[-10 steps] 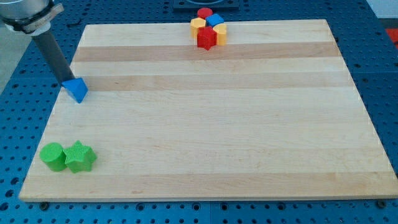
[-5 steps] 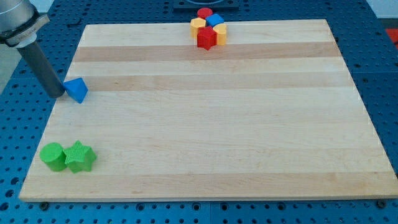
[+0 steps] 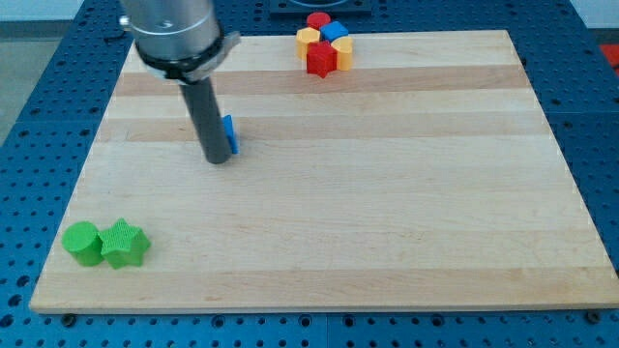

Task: Move the blue triangle to the center

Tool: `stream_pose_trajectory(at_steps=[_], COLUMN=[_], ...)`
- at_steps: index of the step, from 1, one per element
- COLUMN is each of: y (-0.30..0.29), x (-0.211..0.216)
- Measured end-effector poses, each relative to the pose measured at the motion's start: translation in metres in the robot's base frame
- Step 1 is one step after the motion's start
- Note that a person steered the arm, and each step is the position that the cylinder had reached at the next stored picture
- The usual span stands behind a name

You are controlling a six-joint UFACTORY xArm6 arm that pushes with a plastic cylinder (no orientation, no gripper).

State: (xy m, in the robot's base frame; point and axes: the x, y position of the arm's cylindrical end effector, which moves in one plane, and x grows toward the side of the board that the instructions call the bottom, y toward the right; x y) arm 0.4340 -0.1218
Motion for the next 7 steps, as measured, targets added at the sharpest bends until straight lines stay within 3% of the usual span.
stream_pose_trajectory(at_steps=[2,4,7], y=[-0.03,-0.048,0.071], x=[0.003,-0.036,-0.035])
